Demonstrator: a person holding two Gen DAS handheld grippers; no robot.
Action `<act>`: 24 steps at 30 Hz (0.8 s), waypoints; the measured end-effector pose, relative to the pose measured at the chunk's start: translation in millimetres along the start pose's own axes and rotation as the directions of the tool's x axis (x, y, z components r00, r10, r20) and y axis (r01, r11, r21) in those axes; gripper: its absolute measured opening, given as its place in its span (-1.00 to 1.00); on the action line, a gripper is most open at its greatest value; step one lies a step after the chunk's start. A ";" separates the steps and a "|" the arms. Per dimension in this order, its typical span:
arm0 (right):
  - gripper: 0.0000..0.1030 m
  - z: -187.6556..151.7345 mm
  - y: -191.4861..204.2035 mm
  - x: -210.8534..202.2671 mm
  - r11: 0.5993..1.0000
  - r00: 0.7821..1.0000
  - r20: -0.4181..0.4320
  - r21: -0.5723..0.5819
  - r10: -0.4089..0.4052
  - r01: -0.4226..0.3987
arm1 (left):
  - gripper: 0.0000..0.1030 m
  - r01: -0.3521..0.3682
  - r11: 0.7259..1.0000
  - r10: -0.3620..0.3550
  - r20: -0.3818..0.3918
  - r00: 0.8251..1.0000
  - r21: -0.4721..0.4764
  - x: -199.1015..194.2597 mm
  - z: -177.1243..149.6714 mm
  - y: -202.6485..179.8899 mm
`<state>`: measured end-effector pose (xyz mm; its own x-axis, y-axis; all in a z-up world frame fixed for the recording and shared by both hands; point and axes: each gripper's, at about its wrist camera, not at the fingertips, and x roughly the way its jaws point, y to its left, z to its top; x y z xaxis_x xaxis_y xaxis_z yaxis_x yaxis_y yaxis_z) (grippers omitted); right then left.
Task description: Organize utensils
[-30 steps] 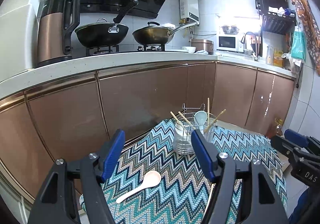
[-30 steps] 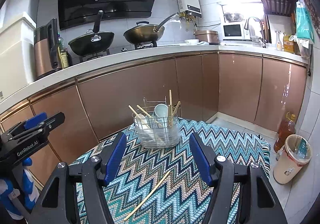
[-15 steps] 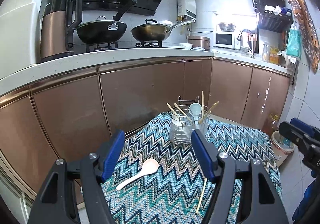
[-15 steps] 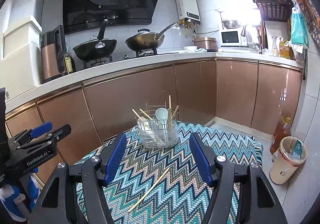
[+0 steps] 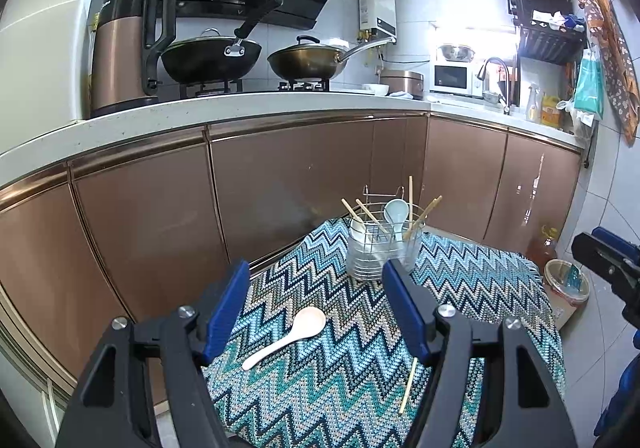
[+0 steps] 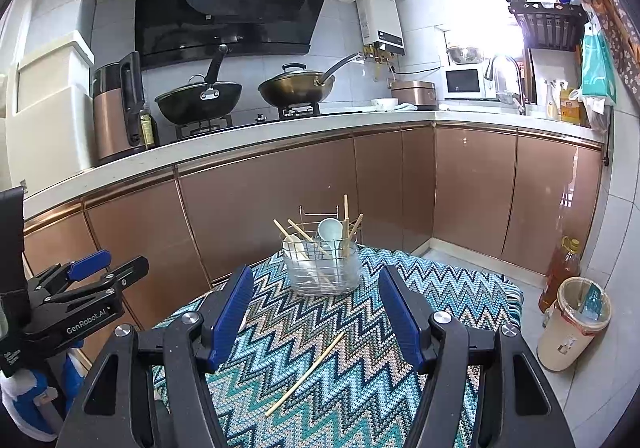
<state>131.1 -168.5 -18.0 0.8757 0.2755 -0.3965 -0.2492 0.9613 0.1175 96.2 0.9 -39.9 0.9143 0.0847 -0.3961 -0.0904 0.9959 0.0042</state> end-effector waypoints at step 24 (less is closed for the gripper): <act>0.17 -17.9 0.9 69.9 0.999 0.982 -0.187 0.024 0.030 -0.026 | 0.30 0.045 0.998 -0.053 -0.175 0.983 -0.052 72.4 -19.9 54.9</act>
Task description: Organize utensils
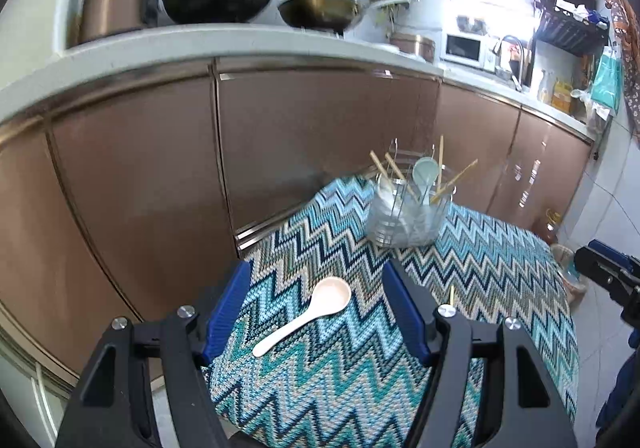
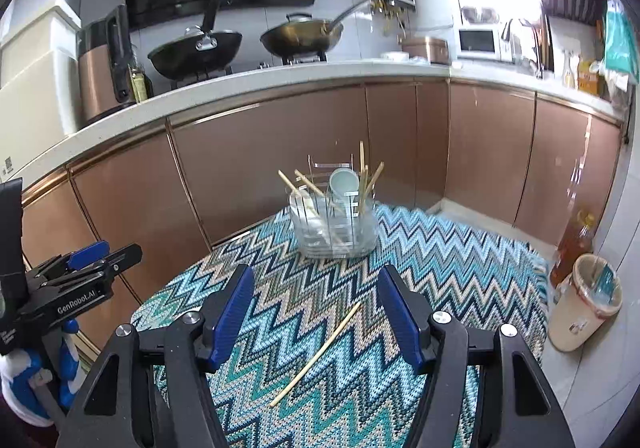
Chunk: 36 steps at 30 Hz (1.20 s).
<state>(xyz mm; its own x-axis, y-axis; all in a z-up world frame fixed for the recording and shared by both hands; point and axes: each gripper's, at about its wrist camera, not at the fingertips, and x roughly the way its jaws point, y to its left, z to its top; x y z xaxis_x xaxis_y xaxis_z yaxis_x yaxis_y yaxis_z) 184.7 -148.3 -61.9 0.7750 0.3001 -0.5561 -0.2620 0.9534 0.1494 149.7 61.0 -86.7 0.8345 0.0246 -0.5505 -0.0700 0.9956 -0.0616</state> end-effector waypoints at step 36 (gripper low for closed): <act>-0.33 -40.5 -77.7 207.3 0.958 0.794 -0.568 0.278 0.217 -0.063 | -0.46 0.624 0.779 -0.446 -0.645 0.620 0.062 249.2 -12.0 12.1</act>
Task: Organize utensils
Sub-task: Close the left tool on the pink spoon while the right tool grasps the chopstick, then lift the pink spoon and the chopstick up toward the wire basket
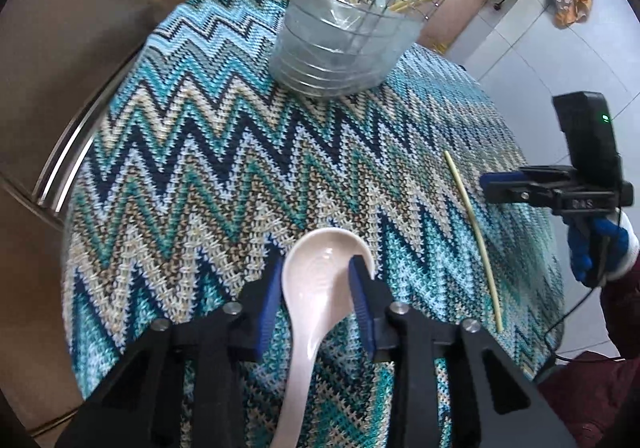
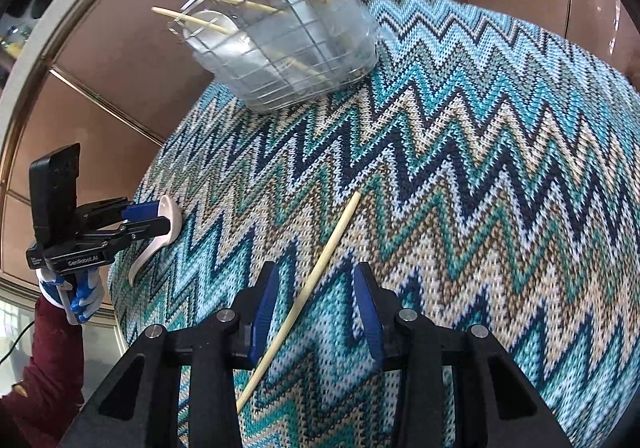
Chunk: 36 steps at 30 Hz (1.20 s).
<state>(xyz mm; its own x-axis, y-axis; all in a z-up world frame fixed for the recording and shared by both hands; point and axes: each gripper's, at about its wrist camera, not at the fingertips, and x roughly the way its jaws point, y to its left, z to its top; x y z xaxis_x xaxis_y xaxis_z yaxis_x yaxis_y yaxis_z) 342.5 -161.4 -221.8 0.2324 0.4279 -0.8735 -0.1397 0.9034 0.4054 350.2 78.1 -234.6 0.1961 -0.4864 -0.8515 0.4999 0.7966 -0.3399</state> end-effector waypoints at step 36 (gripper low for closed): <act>-0.89 -33.0 61.8 -75.0 0.960 0.991 0.126 -0.279 0.037 0.000 | -0.89 -0.207 0.978 0.211 0.224 0.952 -0.038 -73.1 -33.4 -113.6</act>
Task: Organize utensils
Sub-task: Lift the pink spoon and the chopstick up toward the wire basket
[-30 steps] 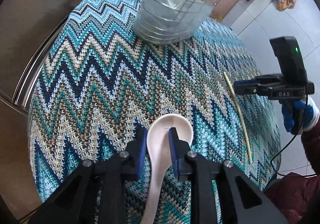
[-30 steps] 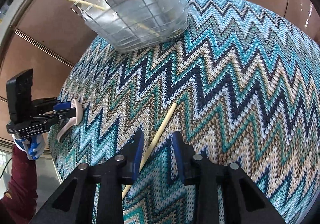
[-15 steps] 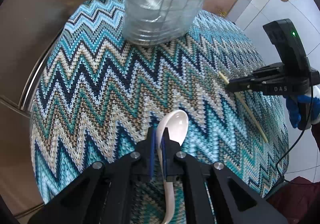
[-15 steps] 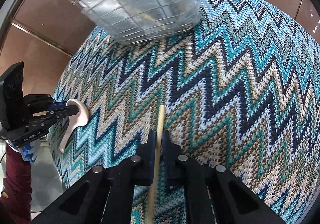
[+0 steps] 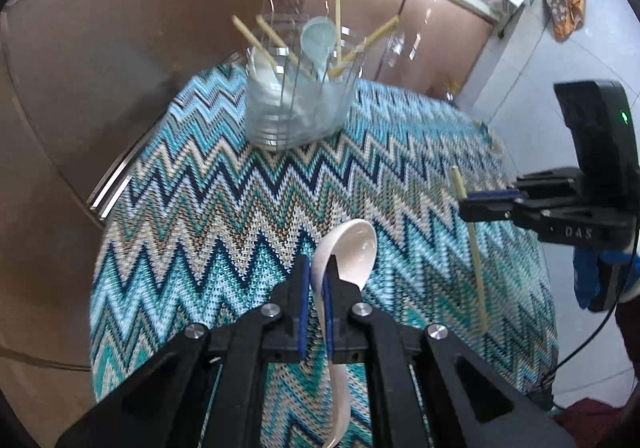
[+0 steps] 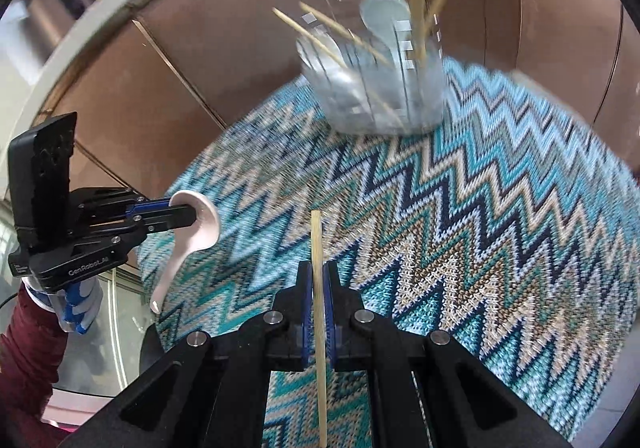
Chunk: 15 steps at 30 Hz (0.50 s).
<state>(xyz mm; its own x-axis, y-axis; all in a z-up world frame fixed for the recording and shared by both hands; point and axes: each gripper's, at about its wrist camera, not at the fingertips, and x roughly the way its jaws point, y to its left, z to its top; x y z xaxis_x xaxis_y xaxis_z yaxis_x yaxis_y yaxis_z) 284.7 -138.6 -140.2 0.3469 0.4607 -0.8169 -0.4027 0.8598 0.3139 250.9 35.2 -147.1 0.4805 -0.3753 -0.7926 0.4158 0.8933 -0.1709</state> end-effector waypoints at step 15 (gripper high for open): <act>-0.89 -17.5 48.7 -89.4 0.994 0.973 0.231 -0.107 0.002 0.023 | -0.89 -0.069 0.981 0.116 0.260 0.959 -0.183 -94.4 -3.4 -11.8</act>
<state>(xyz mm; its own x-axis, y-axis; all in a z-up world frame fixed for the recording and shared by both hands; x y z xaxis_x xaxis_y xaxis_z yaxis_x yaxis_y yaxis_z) 219.2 -141.7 -60.3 0.5324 0.5010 -0.6823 -0.4825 0.8419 0.2417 198.0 60.9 -72.2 0.7095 -0.3209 -0.6274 0.2336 0.9471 -0.2203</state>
